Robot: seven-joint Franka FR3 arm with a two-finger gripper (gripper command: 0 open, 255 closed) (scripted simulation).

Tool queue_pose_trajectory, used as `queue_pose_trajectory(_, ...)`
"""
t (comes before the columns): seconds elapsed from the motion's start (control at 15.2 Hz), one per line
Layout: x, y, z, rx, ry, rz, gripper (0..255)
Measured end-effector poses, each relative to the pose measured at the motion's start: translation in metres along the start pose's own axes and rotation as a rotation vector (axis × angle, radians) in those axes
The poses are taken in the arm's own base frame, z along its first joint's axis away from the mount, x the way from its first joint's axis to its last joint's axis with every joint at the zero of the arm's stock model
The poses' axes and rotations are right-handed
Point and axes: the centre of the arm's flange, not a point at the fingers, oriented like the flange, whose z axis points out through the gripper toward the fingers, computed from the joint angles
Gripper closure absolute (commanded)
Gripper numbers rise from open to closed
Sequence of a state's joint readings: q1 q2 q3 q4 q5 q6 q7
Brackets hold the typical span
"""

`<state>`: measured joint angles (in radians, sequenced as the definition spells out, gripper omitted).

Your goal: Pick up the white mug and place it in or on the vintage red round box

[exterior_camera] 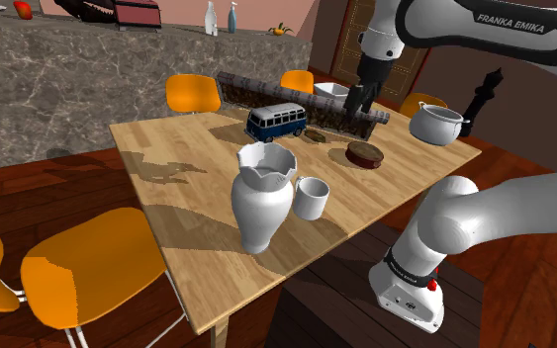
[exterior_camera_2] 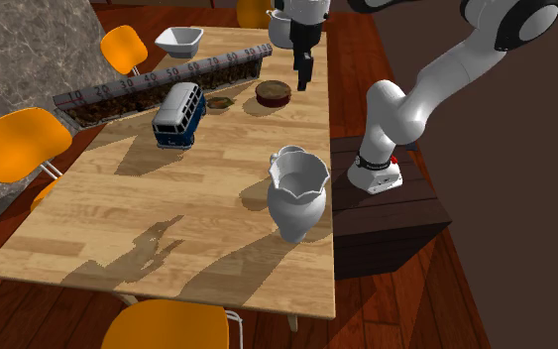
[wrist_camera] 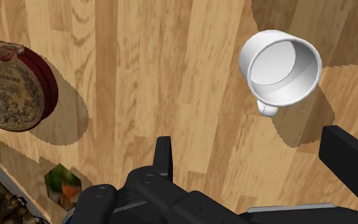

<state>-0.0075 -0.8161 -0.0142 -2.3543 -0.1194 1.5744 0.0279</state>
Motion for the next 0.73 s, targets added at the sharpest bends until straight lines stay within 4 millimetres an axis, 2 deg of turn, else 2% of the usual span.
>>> queue_pose_trajectory(0.2, 0.001, -0.008, 0.012, 0.006, -0.006, 0.003, 0)
queue_pose_trajectory(0.73, 0.014, -0.060, 0.094, 0.042, -0.045, 0.026, 0)
